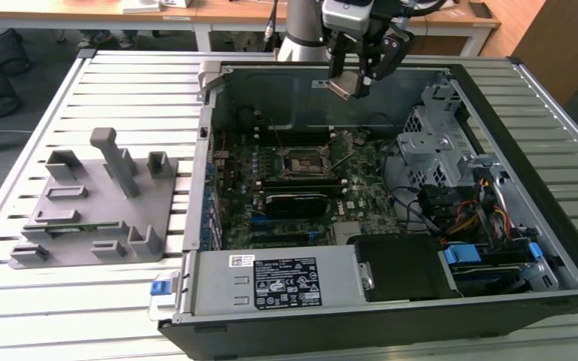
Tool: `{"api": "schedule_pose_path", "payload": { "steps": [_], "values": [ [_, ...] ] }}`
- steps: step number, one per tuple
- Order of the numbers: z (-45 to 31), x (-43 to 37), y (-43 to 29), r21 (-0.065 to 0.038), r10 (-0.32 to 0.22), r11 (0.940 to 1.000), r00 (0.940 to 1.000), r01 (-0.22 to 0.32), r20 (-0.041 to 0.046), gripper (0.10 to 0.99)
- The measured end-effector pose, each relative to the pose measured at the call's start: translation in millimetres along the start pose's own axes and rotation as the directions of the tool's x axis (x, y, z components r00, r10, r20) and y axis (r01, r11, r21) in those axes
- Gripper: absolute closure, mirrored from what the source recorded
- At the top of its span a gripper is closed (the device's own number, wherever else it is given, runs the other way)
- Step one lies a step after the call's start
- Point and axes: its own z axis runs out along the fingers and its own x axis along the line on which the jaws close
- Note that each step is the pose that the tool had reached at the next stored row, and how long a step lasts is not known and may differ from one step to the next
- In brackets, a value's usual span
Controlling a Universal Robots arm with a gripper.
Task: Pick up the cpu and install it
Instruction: 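Place the cpu into insertion slot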
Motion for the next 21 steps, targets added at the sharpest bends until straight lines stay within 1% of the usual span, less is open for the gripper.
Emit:
{"api": "schedule_pose_path", "payload": {
  "steps": [5, 8, 11, 13, 17, 21],
  "values": [
    [0.7, 0.2, -0.2, 0.0, 0.05, 0.9988, 0.9988, -0.05, 0.0017, 0.545],
    [1.0, 0.3, -0.3, 0.0, 0.097, 0.9953, 0.9953, -0.097, 0.0037, 0.545],
    [1.1, 0.5, -0.5, 0.0, 0.139, 0.9903, 0.9903, -0.139, 0.0052, 0.545],
    [1.2, 0.5, -0.6, -0.001, 0.168, 0.9858, 0.9858, -0.168, 0.0063, 0.545],
    [1.3, 1.0, -0.4, -0.001, 0.198, 0.9802, 0.9802, -0.198, 0.0076, 0.545],
    [2.3, 1.8, -0.4, -0.001, 0.233, 0.9724, 0.9723, -0.233, 0.0086, 0.545]
  ]
}}
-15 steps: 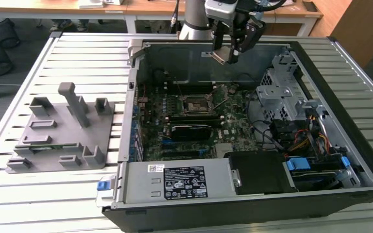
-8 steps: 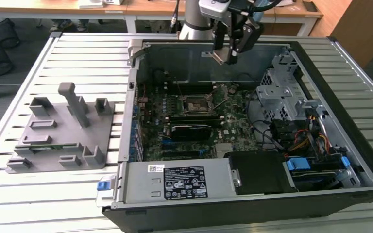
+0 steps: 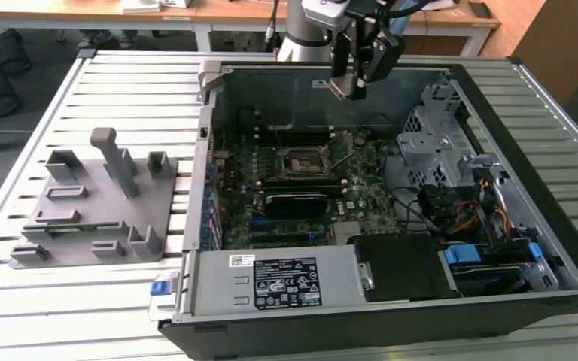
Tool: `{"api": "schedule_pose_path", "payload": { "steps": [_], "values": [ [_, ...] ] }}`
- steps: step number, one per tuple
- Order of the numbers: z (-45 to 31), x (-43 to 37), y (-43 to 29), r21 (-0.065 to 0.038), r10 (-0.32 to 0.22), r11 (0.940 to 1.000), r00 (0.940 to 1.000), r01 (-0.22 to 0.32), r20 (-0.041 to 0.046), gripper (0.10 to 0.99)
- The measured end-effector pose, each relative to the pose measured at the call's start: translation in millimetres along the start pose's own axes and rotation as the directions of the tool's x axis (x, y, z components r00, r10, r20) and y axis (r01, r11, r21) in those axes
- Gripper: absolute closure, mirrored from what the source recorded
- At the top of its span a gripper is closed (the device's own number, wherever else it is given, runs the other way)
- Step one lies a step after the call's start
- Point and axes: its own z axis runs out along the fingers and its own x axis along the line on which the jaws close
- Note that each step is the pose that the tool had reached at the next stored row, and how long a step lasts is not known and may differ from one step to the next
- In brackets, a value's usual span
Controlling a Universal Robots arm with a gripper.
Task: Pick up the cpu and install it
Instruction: 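Place the cpu into insertion slot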
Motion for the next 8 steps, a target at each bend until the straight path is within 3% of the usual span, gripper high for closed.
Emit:
{"api": "schedule_pose_path", "payload": {
  "steps": [8],
  "values": [
    [2.1, 1.2, -1.9, 0.0, 0.103, 0.9947, 0.9946, -0.103, 0.0043, 0.545]
  ]
}}
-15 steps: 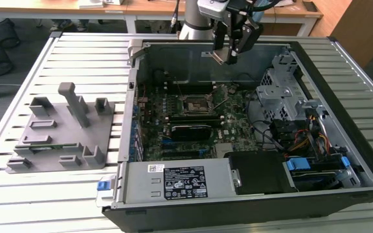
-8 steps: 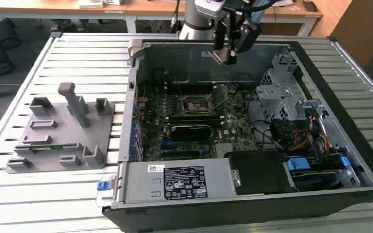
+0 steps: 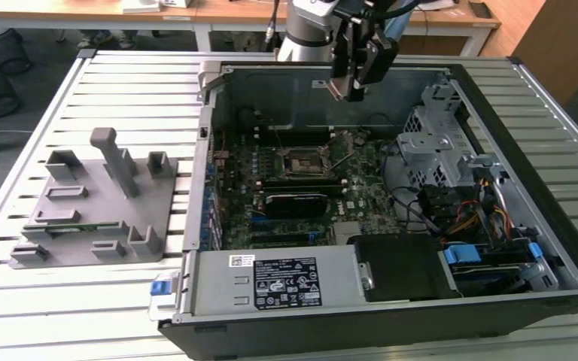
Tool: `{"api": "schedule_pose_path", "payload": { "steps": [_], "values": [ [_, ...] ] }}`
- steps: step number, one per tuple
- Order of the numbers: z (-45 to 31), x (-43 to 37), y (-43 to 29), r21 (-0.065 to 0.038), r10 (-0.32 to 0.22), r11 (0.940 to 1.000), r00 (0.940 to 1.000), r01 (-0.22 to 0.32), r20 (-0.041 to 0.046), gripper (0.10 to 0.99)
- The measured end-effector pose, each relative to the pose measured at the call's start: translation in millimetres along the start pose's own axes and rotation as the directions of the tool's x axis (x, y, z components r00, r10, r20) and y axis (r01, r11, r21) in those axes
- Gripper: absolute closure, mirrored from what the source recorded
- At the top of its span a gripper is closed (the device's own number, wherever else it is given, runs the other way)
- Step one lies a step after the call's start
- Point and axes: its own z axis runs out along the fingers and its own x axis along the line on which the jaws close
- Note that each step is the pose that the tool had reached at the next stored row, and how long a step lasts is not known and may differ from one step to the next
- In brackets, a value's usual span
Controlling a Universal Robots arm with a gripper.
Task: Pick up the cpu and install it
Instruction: 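Place the cpu into insertion slot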
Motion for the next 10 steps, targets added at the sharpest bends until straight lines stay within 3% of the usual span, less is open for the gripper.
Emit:
{"api": "schedule_pose_path", "payload": {
  "steps": [5, 10],
  "values": [
    [5.3, 4.0, -4.1, 0.001, 0.032, 0.9995, 0.9995, -0.032, 0.0041, 0.545],
    [14.2, 10.9, -8.0, 0.003, 0.061, 0.9981, 0.9979, -0.061, 0.0198, 0.545]
  ]
}}
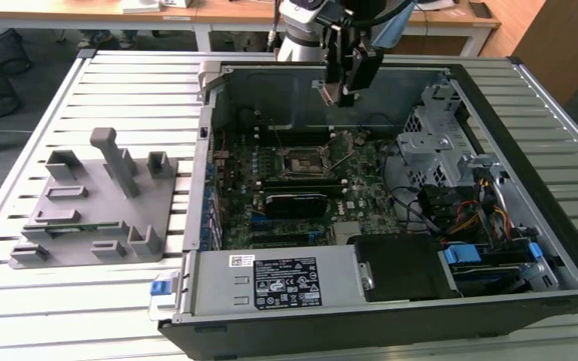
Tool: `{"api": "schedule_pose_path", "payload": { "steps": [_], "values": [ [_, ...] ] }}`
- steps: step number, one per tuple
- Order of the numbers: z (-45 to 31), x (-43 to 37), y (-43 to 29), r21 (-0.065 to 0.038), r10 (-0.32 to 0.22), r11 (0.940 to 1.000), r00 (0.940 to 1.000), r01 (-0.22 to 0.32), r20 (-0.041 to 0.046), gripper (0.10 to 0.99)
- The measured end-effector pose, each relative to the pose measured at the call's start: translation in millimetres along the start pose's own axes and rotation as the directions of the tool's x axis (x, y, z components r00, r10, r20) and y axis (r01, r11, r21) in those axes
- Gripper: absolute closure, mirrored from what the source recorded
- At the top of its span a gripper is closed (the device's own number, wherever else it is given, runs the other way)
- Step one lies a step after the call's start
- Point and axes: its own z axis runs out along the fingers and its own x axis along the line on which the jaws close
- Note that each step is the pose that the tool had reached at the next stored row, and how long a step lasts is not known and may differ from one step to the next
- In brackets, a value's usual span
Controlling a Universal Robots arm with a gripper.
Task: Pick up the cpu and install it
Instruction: 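Place the cpu into insertion slot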
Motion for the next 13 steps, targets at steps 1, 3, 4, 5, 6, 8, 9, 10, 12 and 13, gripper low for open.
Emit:
{"api": "schedule_pose_path", "payload": {
  "steps": [1, 3, 4, 5, 6, 8, 9, 10, 12, 13],
  "values": [
    [1.5, 2.1, -3.8, 0.0, 0.0, 1.0, 1.0, 0.0, 0.0002, 0.545],
    [3.9, 6.0, -10.4, 0.0, 0.002, 1.0, 1.0, -0.002, 0.0002, 0.545],
    [5.0, 7.4, -13.2, 0.0, 0.003, 1.0, 1.0, -0.003, 0.0003, 0.545],
    [6.1, 8.5, -15.2, -0.001, 0.005, 1.0, 1.0, -0.005, 0.0008, 0.545],
    [7.0, 9.4, -15.6, -0.001, 0.008, 1.0, 1.0, -0.008, 0.0013, 0.545],
    [8.1, 10.0, -15.8, -0.002, 0.022, 0.9997, 0.9997, -0.022, 0.0022, 0.545],
    [8.2, 10.9, -15.7, -0.002, 0.026, 0.9997, 0.9997, -0.026, 0.0026, 0.545],
    [8.7, 11.4, -15.6, -0.002, 0.028, 0.9996, 0.9996, -0.028, 0.0027, 0.545],
    [11.1, 12.8, -15.4, -0.002, 0.029, 0.9996, 0.9996, -0.029, 0.0026, 0.545],
    [12.3, 12.9, -15.4, -0.002, 0.029, 0.9996, 0.9996, -0.029, 0.0023, 0.545]
  ]
}}
